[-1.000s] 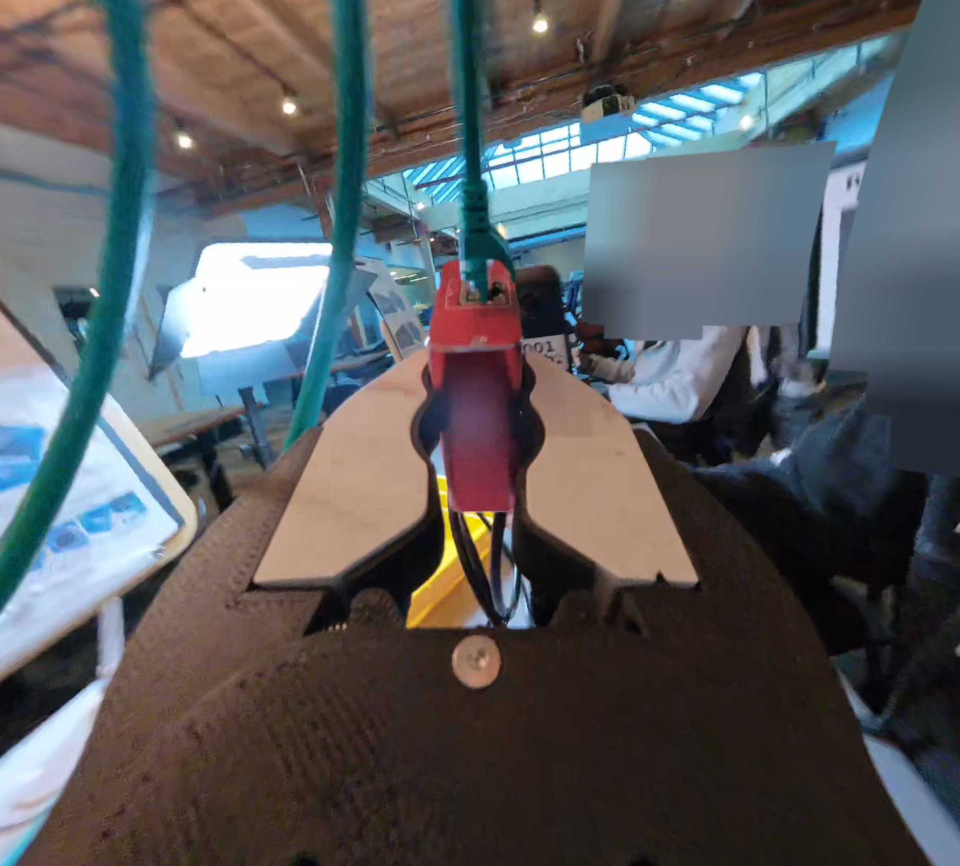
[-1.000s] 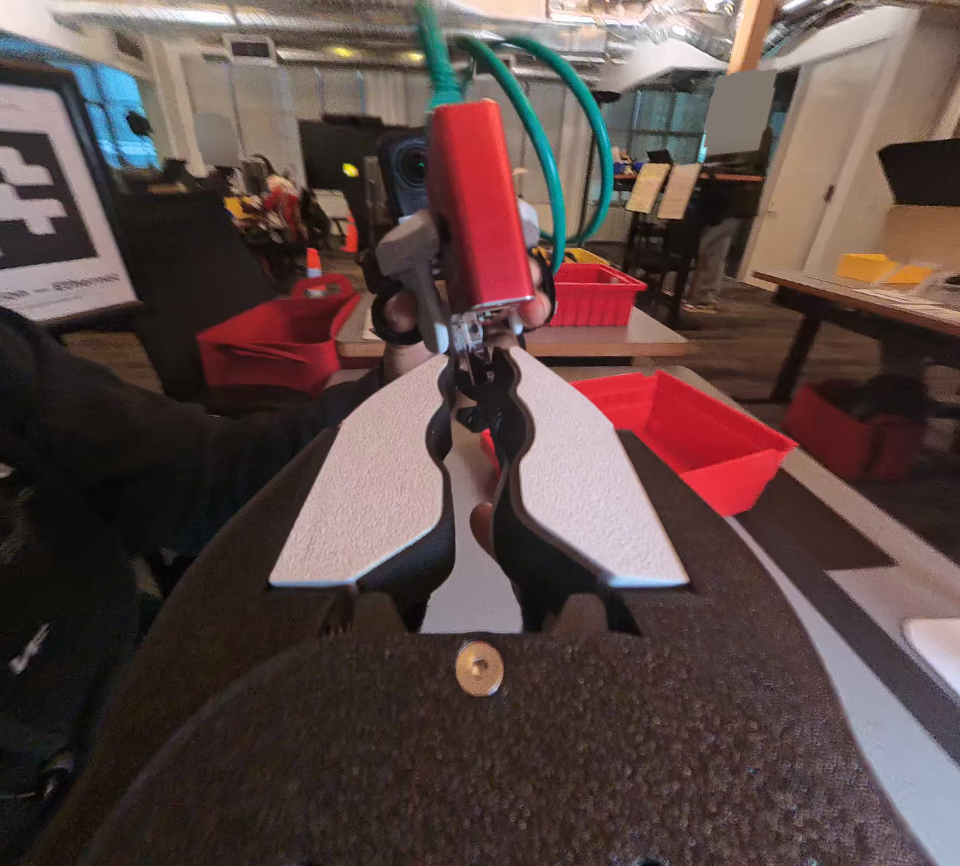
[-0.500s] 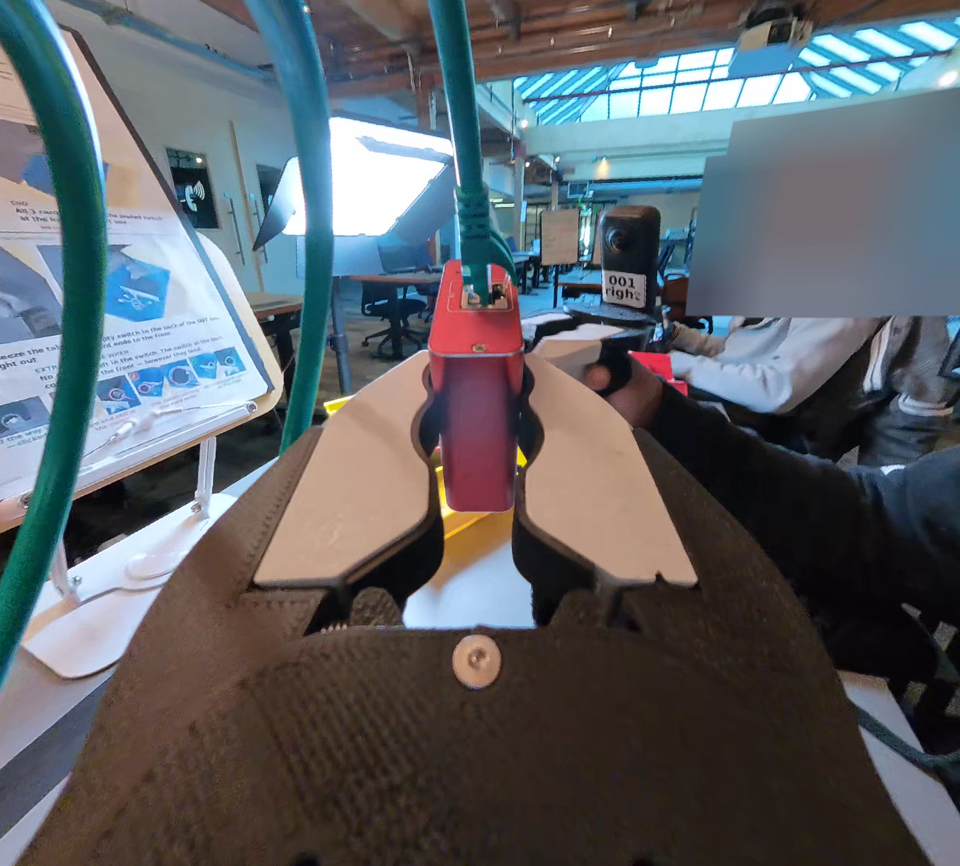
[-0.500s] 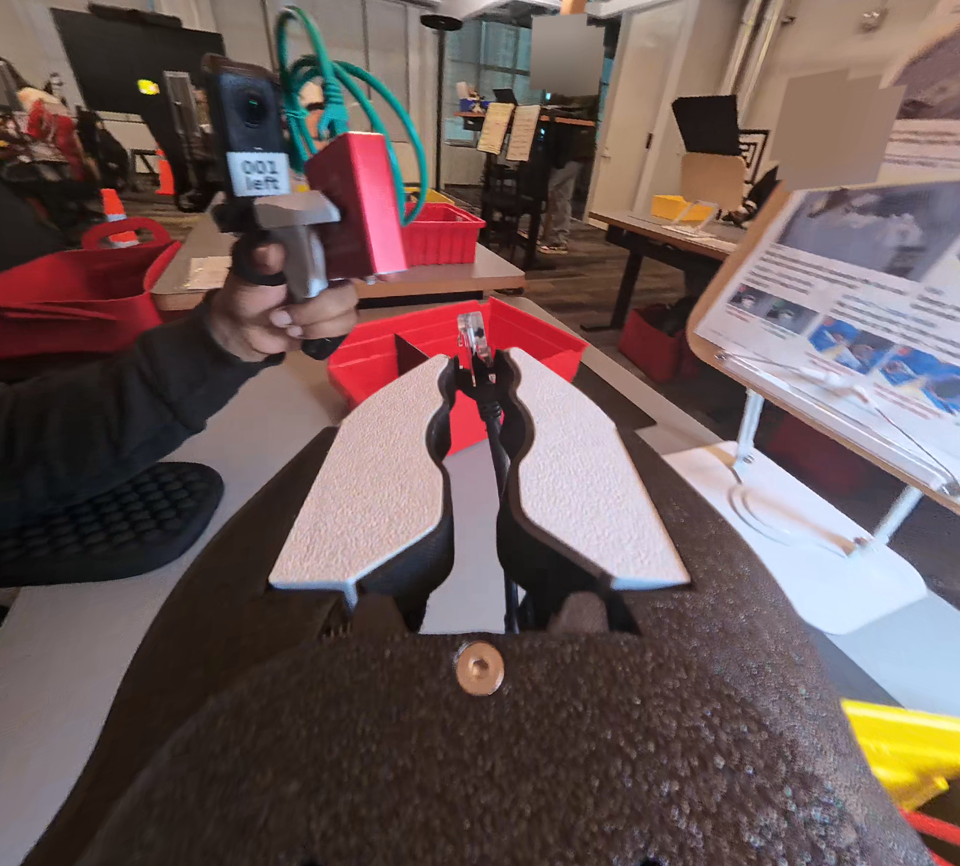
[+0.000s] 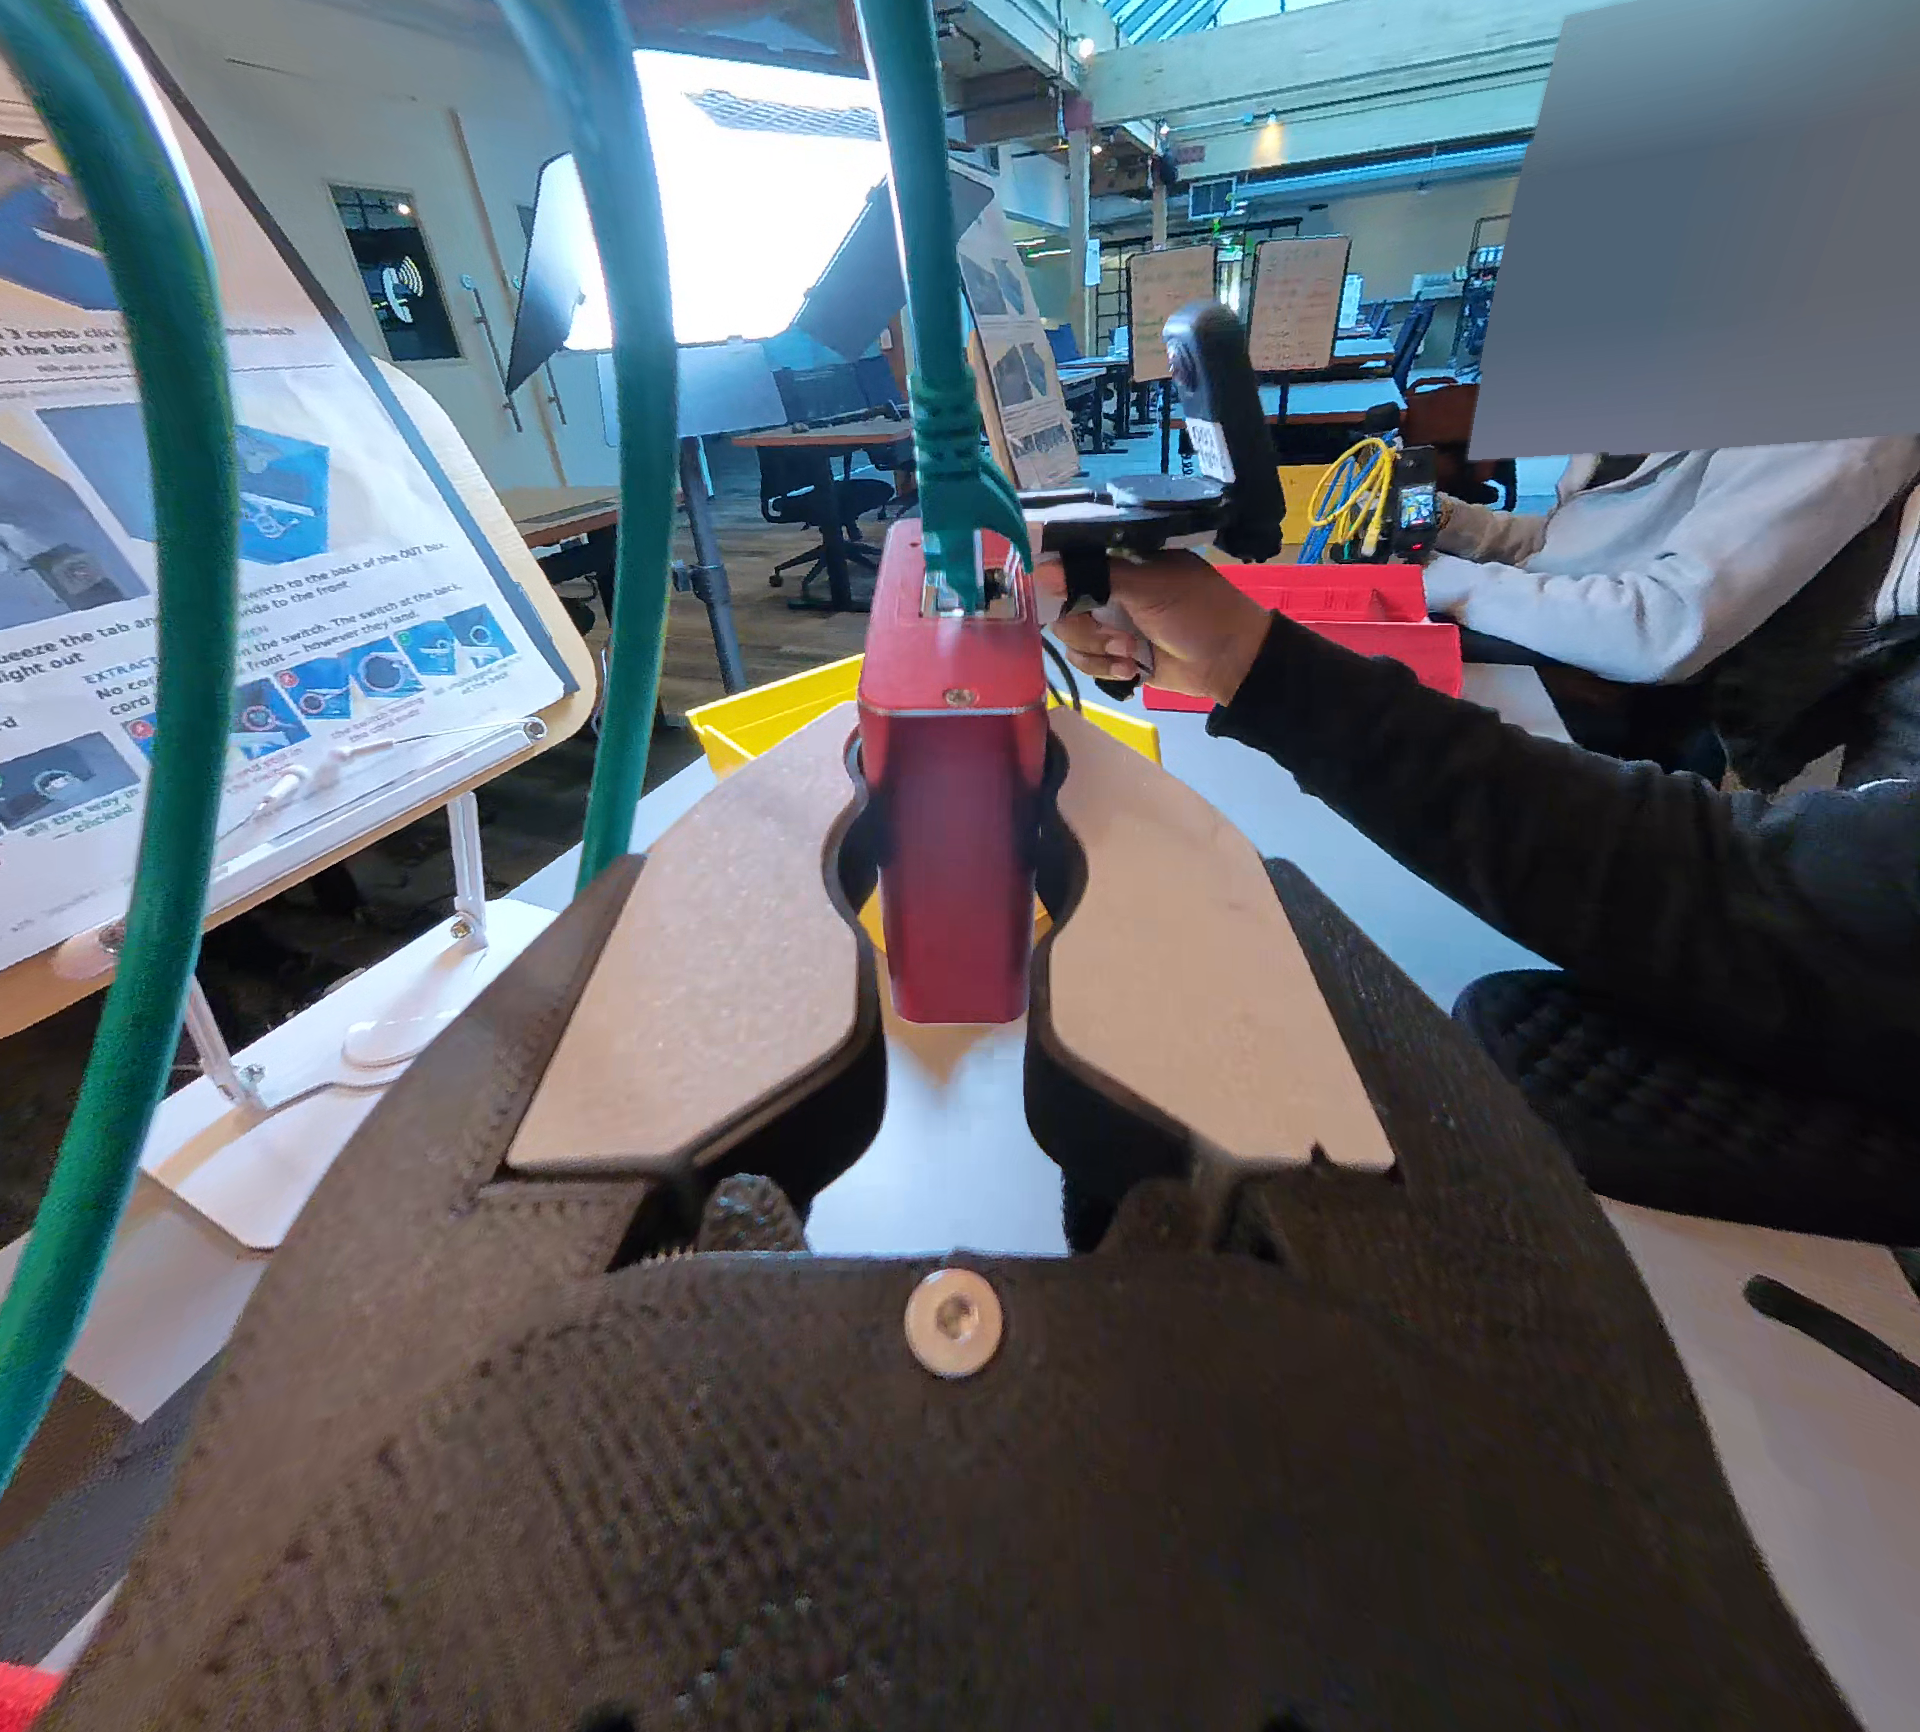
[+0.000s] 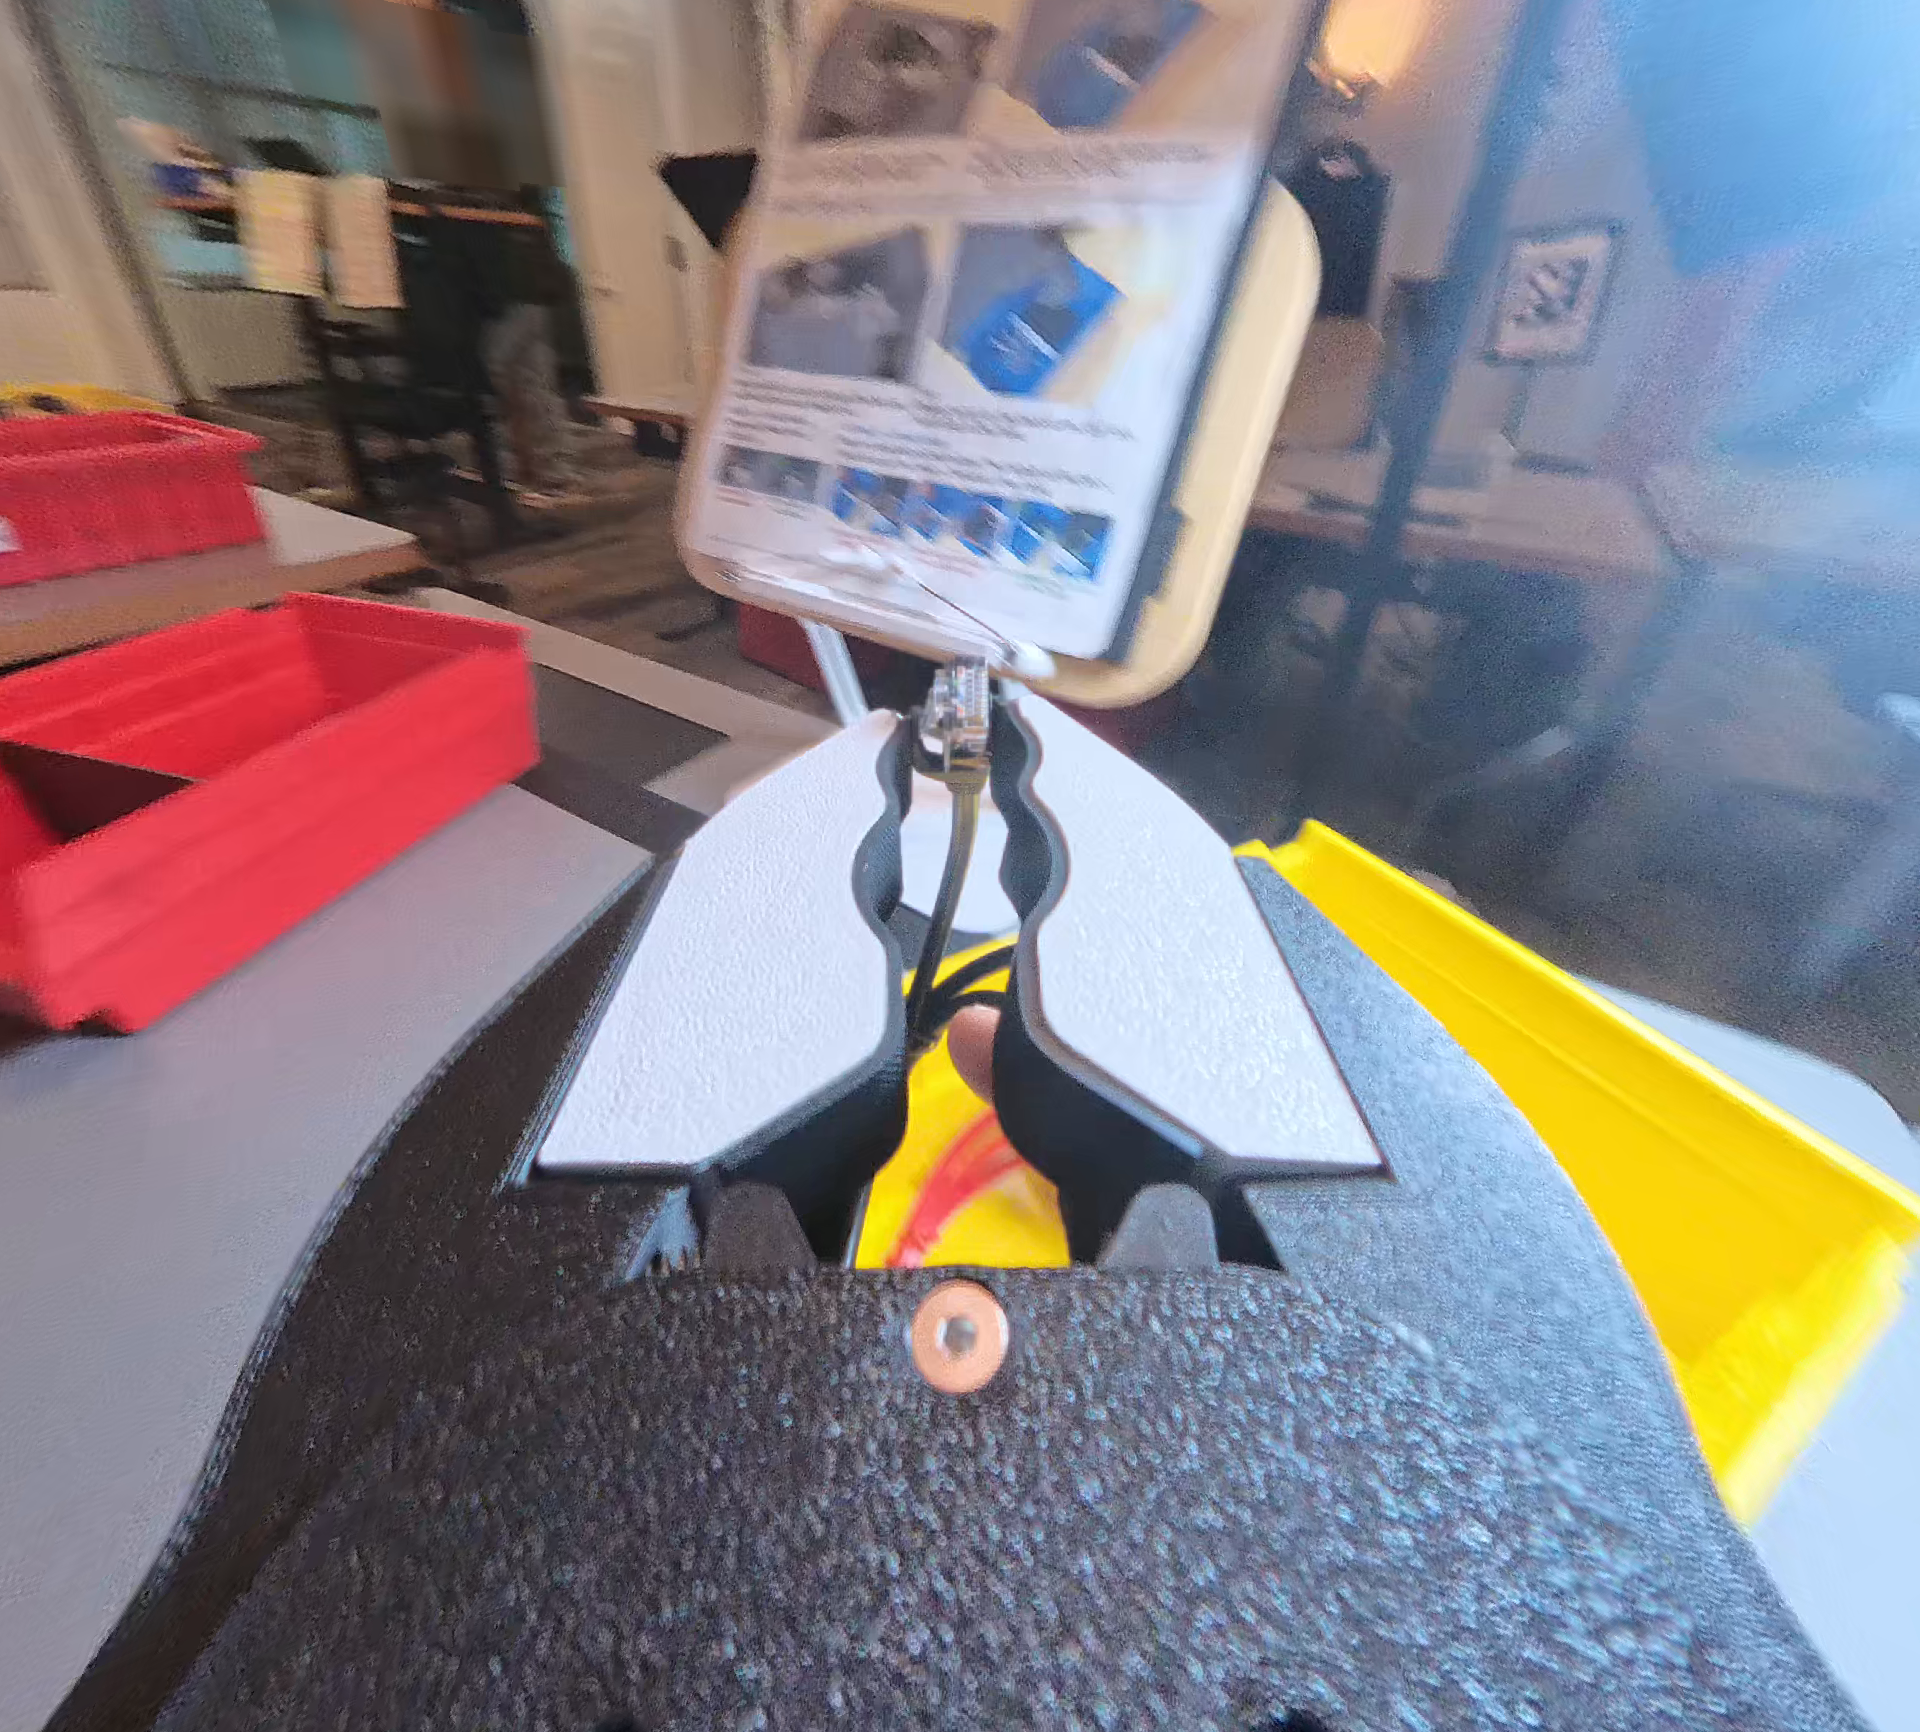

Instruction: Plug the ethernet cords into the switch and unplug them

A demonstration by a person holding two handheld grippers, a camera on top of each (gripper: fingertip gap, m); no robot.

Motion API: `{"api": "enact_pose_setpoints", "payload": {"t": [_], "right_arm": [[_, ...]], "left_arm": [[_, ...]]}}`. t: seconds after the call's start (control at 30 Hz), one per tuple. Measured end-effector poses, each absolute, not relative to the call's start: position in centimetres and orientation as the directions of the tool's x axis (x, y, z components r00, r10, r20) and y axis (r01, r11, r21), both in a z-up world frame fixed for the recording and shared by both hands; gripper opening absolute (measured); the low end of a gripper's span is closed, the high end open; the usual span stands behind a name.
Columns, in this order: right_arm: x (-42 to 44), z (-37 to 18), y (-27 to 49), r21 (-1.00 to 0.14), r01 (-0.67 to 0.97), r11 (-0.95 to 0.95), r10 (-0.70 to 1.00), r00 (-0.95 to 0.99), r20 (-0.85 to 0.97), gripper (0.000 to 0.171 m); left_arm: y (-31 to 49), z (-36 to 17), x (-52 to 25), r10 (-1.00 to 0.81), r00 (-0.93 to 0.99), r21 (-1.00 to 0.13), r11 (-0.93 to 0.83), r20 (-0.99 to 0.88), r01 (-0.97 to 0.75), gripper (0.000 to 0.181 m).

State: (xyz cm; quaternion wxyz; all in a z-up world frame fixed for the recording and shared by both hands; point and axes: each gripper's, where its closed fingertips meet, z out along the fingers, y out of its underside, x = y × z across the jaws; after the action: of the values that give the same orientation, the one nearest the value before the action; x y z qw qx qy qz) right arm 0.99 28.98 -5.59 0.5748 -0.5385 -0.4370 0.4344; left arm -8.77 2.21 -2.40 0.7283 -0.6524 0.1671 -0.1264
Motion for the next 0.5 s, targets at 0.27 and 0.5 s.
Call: {"api": "enact_pose_setpoints", "payload": {"t": [0.27, 0.5], "right_arm": [[4.2, -12.9, 36.1, -0.949, 0.298, -0.100, 0.843, 0.532, 0.078, 0.034], [3.7, -8.9, 32.4, -0.958, 0.287, 0.031, 0.892, 0.424, 0.156, 0.037]], "left_arm": [[3.3, -4.3, -9.1, -0.407, 0.913, -1.000, 0.020, 0.011, 0.021, 0.027], [4.5, -6.6, -8.2, -0.427, 0.903, -0.997, -0.078, 0.046, 0.014, 0.027]]}}
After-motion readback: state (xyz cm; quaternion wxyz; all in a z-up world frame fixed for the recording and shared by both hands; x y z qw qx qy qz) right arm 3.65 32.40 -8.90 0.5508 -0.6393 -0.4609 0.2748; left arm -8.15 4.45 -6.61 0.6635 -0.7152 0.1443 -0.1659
